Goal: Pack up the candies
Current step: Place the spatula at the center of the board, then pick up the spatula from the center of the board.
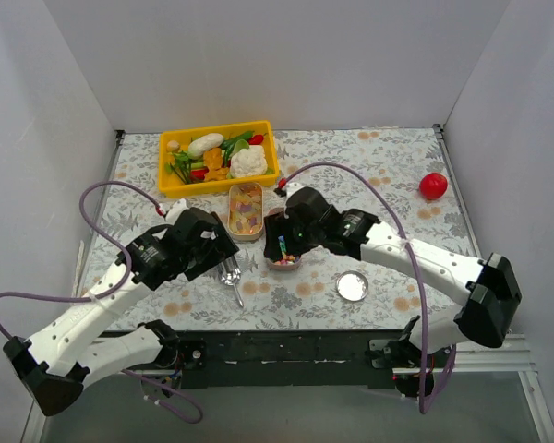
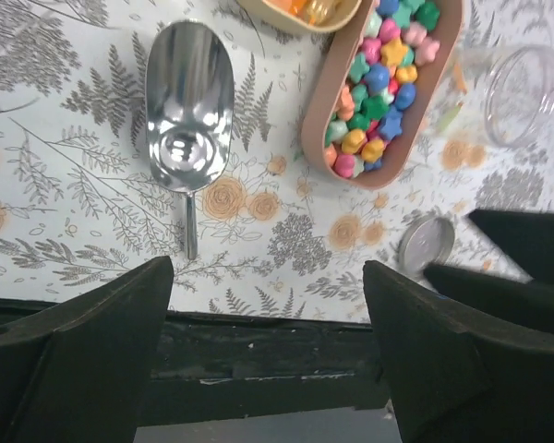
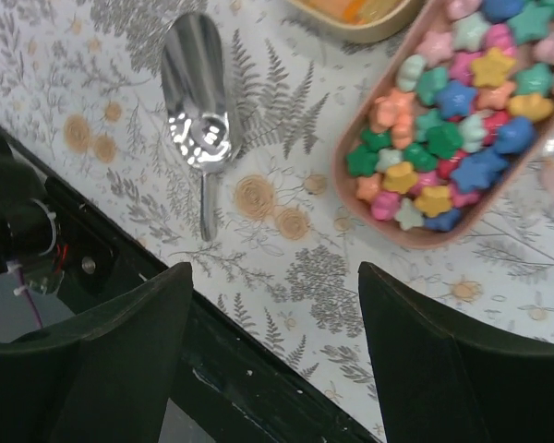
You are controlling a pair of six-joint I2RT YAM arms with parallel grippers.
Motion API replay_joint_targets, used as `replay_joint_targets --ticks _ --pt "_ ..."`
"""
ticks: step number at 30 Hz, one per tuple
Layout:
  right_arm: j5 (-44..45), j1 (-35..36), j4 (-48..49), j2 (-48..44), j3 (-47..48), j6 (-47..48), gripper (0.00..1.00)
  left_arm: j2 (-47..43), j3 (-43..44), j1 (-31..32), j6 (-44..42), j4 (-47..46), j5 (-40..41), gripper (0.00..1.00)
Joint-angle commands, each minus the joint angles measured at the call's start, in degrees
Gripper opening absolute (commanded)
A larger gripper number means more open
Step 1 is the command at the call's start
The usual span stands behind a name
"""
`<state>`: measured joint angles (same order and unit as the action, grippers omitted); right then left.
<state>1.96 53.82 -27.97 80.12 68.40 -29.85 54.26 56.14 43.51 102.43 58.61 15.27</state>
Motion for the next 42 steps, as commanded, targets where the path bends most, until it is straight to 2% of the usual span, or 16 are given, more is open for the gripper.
replay_joint_targets --ticks 1,6,9,13,20,26,29,30,32,33,36,42 --pt "0.7 7.2 5.3 3.9 -0.2 -3.5 0.81 2.2 5.6 -5.2 0.8 10.5 6.7 0.84" --pt "1.5 14.9 12.4 11.5 -1.2 -6.5 0.78 1.8 12.5 -12.7 -1.5 11.2 9.2 0.85" --pt "2.8 17.4 15.2 16.6 0.4 -6.3 0.77 2.8 16.2 -14.2 -1.8 12.5 12.9 0.87" --pt "3.1 19.2 16.0 22.2 2.1 -6.4 0.74 5.5 20.0 -15.2 0.3 14.9 16.5 0.91" --pt "9.5 20.6 16.8 29.9 5.7 -5.4 0.67 5.9 20.7 -15.4 -3.0 11.3 13.7 0.91" --pt "12.9 20.5 16.1 33.5 8.2 -6.7 0.56 5.8 21.2 -15.5 -4.5 11.3 13.0 0.91" --pt "15.2 20.6 11.7 35.5 9.9 -9.2 0.46 6.2 21.7 -15.6 -5.4 11.3 13.0 0.91" --pt "15.8 20.7 10.7 35.7 10.5 -9.9 0.36 6.4 21.9 -15.6 -5.7 11.1 12.9 0.91" --pt "17.4 20.8 7.3 35.8 10.8 -11.5 0.29 6.6 21.7 -15.6 -7.0 10.4 12.5 0.91" --pt "17.7 20.8 6.1 35.6 10.8 -11.9 0.19 6.7 21.6 -15.6 -7.5 9.4 12.2 0.92" --pt "18.9 20.9 2.5 33.5 9.9 -12.1 0.01 6.4 20.2 -15.6 -9.7 6.8 10.2 0.93" --pt "19.0 20.8 -1.5 23.3 6.2 -9.3 0.01 5.2 14.2 -15.8 -14.9 0.5 -1.2 0.94"
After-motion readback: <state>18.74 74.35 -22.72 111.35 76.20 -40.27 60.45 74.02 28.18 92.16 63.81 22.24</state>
